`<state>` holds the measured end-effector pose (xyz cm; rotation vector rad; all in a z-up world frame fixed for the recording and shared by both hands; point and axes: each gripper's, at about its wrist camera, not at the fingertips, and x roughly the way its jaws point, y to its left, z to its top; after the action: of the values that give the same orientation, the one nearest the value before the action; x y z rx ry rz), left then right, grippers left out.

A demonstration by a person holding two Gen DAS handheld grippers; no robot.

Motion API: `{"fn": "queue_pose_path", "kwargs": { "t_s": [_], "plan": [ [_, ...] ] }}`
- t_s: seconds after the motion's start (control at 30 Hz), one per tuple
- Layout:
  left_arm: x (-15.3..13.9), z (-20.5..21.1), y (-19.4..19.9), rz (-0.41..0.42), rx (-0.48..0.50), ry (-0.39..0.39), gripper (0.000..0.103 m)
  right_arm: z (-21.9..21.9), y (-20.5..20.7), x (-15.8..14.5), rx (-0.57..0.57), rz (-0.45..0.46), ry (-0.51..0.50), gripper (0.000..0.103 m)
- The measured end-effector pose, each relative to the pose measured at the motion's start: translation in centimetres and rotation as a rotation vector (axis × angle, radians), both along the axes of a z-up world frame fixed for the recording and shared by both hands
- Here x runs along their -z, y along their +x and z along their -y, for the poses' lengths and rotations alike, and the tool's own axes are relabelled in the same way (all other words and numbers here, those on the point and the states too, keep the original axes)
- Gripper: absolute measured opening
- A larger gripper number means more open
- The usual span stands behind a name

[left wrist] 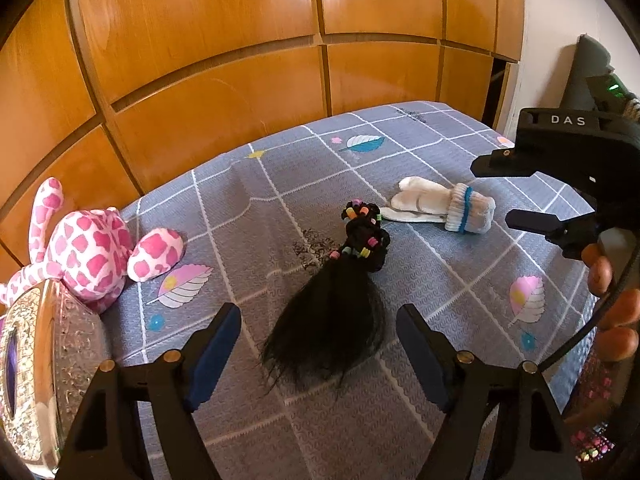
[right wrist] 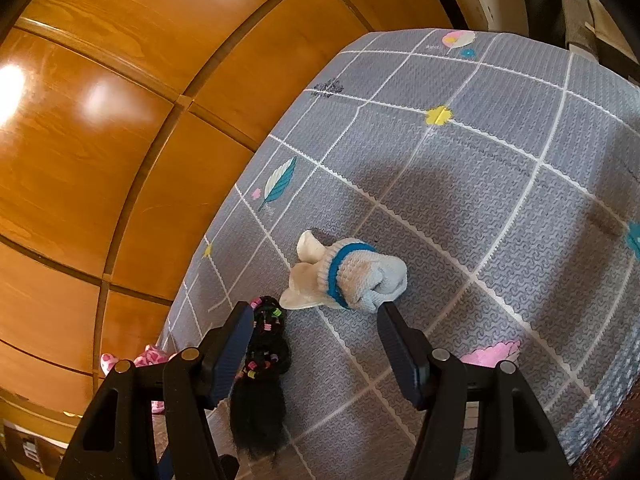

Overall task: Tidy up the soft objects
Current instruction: 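Lower the right tool over the white knit glove and close on its cuff, then lower the left tool onto the black wig's beaded end and close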

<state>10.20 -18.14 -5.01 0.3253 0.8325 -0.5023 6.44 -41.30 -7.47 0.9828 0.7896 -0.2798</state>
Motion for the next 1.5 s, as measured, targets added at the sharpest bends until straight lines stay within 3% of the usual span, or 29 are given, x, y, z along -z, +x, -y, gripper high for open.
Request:
{"fn": "queue_pose_path", "kwargs": {
  "t_s": [0.37, 0.5, 0.7, 0.87, 1.03, 1.07, 1.17, 1.23, 1.3, 1.5],
  "plan": [
    [2.0, 0.0, 1.8, -0.066, -0.027, 0.010, 0.080, -0.2, 0.3, 0.2, -0.014, -0.020, -0.008, 0.065],
    [1.5, -1.6, 1.4, -0.069, -0.042, -0.022, 0.080, -0.8, 2.4, -0.7, -0.132, -0.065, -0.081, 0.065],
    [1.5, -5.1, -0.2, -0.113, -0.084, -0.064, 0.081, -0.8, 7.6, -2.9, -0.400, -0.169, -0.368, 0.065],
    [1.9, -7.1, -1.9, -0.139, -0.104, -0.076, 0.081, -3.1, 10.5, -0.7, -0.664, -0.309, -0.513, 0.065],
    [2.1, -8.5, -2.8, -0.154, -0.125, -0.086, 0.081, -4.9, 11.7, 2.3, -0.760, -0.464, -0.717, 0.065],
    [2.1, -8.7, -2.9, -0.156, -0.127, -0.088, 0.081, -5.0, 11.8, 2.9, -0.768, -0.480, -0.728, 0.064],
    [2.0, -9.1, -3.3, -0.157, -0.129, -0.095, 0.081, -5.1, 11.6, 4.0, -0.761, -0.516, -0.752, 0.049],
    [2.1, -9.4, -3.5, -0.162, -0.133, -0.099, 0.081, -5.1, 11.1, 3.9, -0.728, -0.485, -0.761, 0.042],
    [2.1, -9.6, -3.7, -0.166, -0.136, -0.106, 0.081, -5.0, 10.8, 3.6, -0.704, -0.484, -0.751, 0.040],
    [2.3, -10.3, -4.2, -0.176, -0.149, -0.111, 0.080, -3.9, 10.0, 3.9, -0.607, -0.487, -0.567, 0.042]
  ]
}}
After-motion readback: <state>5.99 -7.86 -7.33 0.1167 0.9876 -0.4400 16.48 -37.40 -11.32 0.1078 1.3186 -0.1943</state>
